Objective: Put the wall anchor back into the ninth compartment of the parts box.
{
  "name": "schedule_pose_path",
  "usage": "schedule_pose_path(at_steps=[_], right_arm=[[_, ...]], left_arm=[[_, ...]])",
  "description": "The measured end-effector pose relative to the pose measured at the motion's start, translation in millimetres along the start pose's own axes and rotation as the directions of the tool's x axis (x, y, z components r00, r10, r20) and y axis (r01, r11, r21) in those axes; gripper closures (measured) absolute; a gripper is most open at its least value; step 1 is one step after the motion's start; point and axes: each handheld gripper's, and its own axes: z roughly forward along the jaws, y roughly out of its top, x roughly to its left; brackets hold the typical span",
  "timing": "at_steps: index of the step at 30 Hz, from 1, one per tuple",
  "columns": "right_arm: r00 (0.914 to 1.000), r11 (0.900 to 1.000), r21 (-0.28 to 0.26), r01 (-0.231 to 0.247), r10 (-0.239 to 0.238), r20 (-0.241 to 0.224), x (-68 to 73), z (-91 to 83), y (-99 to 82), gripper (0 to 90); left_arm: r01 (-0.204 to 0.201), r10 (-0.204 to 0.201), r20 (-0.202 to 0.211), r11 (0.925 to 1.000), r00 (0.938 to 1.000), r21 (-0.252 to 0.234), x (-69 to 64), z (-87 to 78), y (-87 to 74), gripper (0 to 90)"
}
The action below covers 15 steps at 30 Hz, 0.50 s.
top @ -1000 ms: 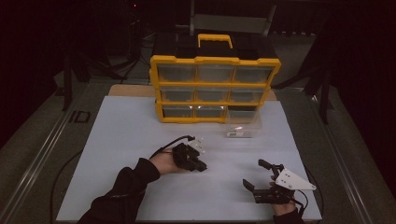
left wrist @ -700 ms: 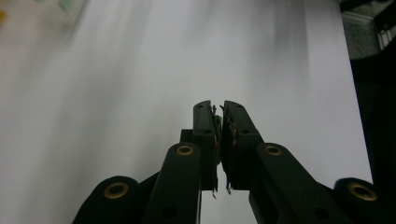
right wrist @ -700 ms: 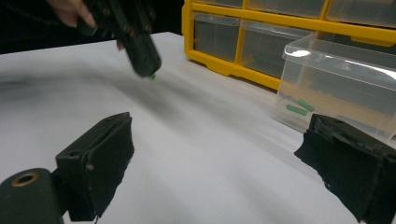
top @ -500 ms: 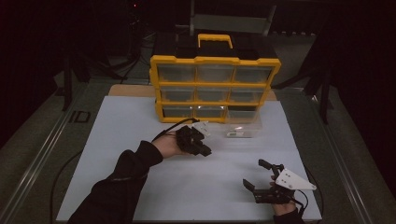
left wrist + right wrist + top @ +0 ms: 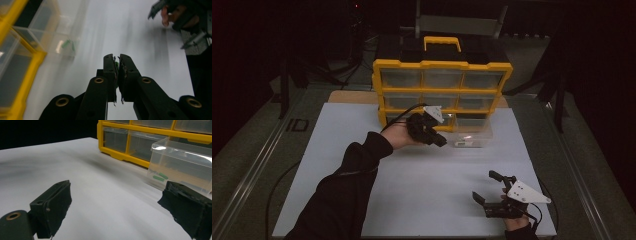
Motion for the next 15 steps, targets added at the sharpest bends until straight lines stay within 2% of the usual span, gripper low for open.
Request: schedule_pose_path(at_steps=[7, 15], right_arm=[[1.0000, 1.0000, -0.006, 0.004, -0.004, 0.001, 0.2, -0.3, 0.6, 8.2], [1.0000, 0.9999, -0.012, -0.001, 0.001, -0.003, -0.4, -0.7, 0.5, 8.2]], left_arm=[[0.004, -0.006, -0.026, 0.9985, 0.9997, -0.054, 12.5, -0.9, 20.5, 85.4], [0.020, -0.023, -0.040, 0.9964, 0.9989, -0.083, 25.4, 3.6, 45.8, 85.4]])
